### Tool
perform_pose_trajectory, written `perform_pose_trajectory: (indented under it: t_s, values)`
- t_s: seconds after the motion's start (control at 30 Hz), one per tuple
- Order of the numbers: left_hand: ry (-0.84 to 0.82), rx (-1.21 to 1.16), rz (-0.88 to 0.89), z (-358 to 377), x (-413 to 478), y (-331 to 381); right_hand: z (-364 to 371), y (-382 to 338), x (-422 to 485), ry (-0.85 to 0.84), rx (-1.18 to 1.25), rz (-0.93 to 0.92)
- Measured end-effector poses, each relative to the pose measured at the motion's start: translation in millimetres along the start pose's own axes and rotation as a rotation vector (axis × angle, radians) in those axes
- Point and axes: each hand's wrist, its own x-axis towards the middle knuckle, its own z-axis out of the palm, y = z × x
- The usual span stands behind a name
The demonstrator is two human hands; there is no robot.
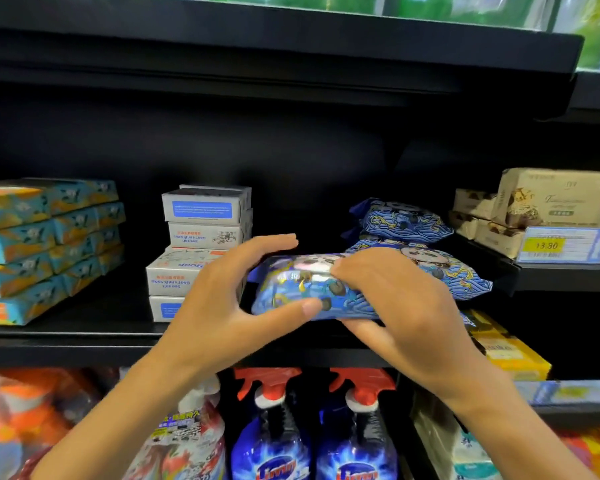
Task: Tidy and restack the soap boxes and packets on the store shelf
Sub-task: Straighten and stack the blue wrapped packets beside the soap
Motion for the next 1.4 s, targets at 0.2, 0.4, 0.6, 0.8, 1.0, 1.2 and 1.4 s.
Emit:
perform_pose_trajectory:
  t_s: [0.2, 0.4, 0.6, 0.8, 1.0, 1.2, 1.4]
  values:
    - [-0.226, 0.207, -0.145, -10, 12, -6, 17, -5, -4, 0.157, -0.052, -0.191]
    - [-0.198, 0.269, -0.006, 0, 15, -7, 23, -7, -8, 0.156, -0.092, -0.143]
    - [0.025, 0.260, -0.032, 4, 30, -10, 11, -5, -31, 0.152, -0.019, 0.134]
    - [-0.128, 0.577, -0.028, 4, 64, -19, 22, -12, -53, -0.158, 0.010, 0.320]
    - [-0.371, 0.870, -0.038, 7, 91, -30, 32, -14, -61, -0.311, -0.015, 0.322]
    - [-0.541, 0.890, -0.100, 27, 104, -38, 34, -12, -62, -0.309, -0.002, 0.347]
    - [-0.556, 0.936, -0.091, 34, 89, -44, 34, -11, -64, -0.298, 0.023, 0.353]
